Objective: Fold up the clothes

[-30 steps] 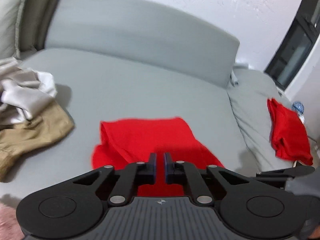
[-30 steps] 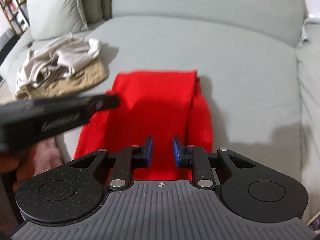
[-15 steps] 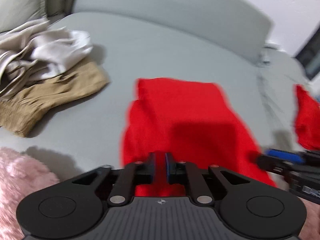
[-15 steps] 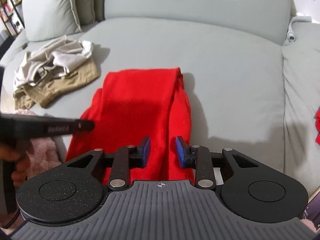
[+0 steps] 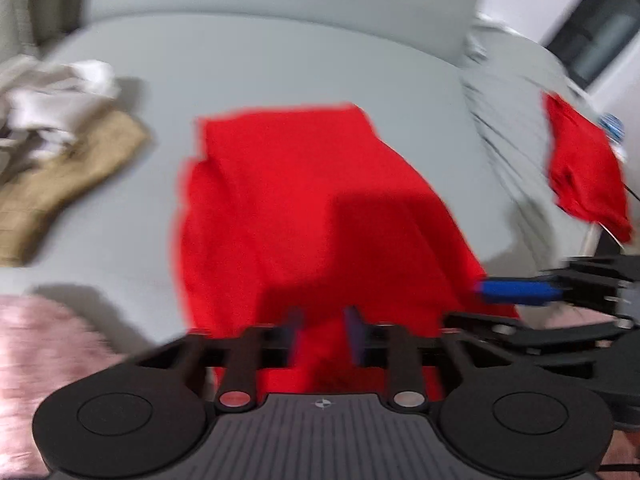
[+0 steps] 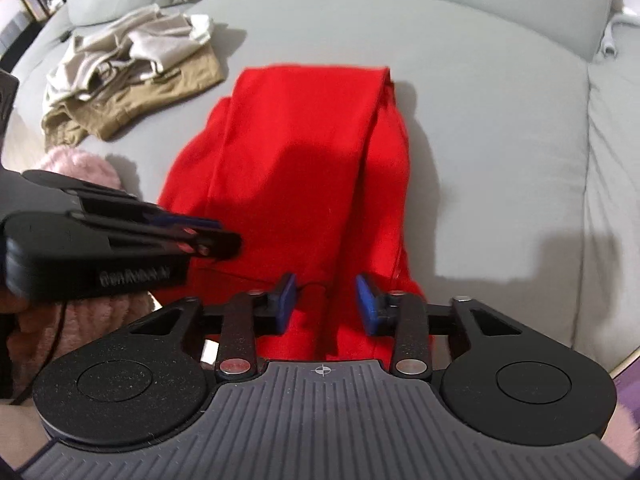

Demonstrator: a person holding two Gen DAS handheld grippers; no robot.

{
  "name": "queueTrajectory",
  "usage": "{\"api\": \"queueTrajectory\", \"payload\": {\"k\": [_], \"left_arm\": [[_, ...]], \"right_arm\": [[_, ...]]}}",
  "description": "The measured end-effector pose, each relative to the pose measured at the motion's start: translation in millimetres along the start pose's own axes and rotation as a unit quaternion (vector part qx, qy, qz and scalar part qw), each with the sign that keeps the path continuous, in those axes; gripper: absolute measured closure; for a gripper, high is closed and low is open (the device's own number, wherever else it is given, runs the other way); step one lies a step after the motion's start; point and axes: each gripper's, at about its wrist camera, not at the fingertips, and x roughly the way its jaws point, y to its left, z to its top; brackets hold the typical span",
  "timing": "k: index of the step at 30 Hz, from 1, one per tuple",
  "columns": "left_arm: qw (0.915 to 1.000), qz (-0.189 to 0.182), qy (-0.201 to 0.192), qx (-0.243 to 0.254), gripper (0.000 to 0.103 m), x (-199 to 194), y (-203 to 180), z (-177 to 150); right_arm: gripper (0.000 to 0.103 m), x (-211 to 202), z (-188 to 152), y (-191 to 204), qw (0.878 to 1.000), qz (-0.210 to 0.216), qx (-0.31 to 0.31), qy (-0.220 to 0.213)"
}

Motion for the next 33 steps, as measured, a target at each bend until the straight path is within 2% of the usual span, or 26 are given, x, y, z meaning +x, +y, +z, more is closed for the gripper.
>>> {"api": "queueTrajectory", "payload": {"k": [2, 3, 5, 8, 11, 13, 17, 19, 22, 24, 25, 26, 27, 29, 31, 33], "left_arm": [[0.9997, 0.019, -0.011, -0.003, 0.037, -4.5, 10.4, 6.9], [0.9996, 0.027, -0.008, -0.006, 0.035, -3.2, 14.2, 9.7], [0.9991, 0.04, 0.007, -0.014, 0.034, 3.9, 22.7, 14.7], [0.9969, 0.055, 0.044, -0.034, 0.033, 19.1, 37.5, 20.3], [0.9949, 0.048, 0.067, -0.057, 0.032, 34.0, 47.4, 20.7], [0.9943, 0.038, 0.068, -0.073, 0.029, 42.7, 54.1, 21.1], [0.9957, 0.037, 0.065, -0.055, 0.018, 54.3, 48.6, 18.9], [0.9961, 0.043, 0.065, -0.043, 0.017, 56.1, 42.4, 16.1], [0.9964, 0.057, 0.061, -0.014, 0.018, 58.4, 30.1, 13.2], [0.9969, 0.053, 0.058, 0.003, 0.03, 58.2, 20.8, 13.3], [0.9972, 0.048, 0.056, 0.011, 0.047, 58.0, 16.1, 13.6], [0.9973, 0.044, 0.055, 0.019, 0.06, 57.7, 11.4, 13.9], [0.9974, 0.04, 0.054, 0.028, 0.066, 57.4, 6.7, 14.2], [0.9972, 0.032, 0.051, 0.044, 0.082, 56.8, -2.8, 14.8], [0.997, 0.025, 0.043, 0.059, 0.091, 53.8, -11.3, 14.5], [0.9965, 0.03, 0.023, 0.075, 0.092, 45.1, -18.0, 11.7]], "right_arm": [[0.026, -11.1, 10.1, -5.2, 1.0, -0.014, -0.008, -0.022], [0.024, -11.4, 13.6, -7.7, 1.0, -0.015, -0.008, -0.023], [0.023, -9.1, 22.5, -13.7, 1.0, -0.014, -0.005, -0.019], [0.022, 10.4, 43.7, -29.9, 1.0, 0.006, 0.01, 0.016], [0.021, 25.6, 52.2, -36.0, 0.999, 0.015, 0.019, 0.03], [0.021, 40.6, 58.0, -43.4, 0.998, 0.026, 0.032, 0.041], [0.021, 63.7, 58.3, -52.3, 0.996, 0.045, 0.06, 0.053], [0.021, 76.2, 53.2, -54.7, 0.994, 0.05, 0.068, 0.062], [0.018, 84.3, 43.7, -51.7, 0.995, 0.048, 0.068, 0.048], [0.019, 83.7, 41.0, -46.7, 0.996, 0.036, 0.063, 0.042], [0.025, 82.6, 40.8, -45.0, 0.997, 0.033, 0.063, 0.041], [0.036, 80.9, 41.3, -45.0, 0.996, 0.036, 0.066, 0.04], [0.041, 79.0, 41.8, -45.6, 0.996, 0.04, 0.068, 0.04], [0.069, 75.4, 41.8, -42.6, 0.995, 0.054, 0.073, 0.039], [0.075, 73.4, 41.1, -34.1, 0.996, 0.053, 0.069, 0.034], [0.08, 69.1, 41.5, -17.1, 0.999, 0.02, 0.028, 0.021]]}}
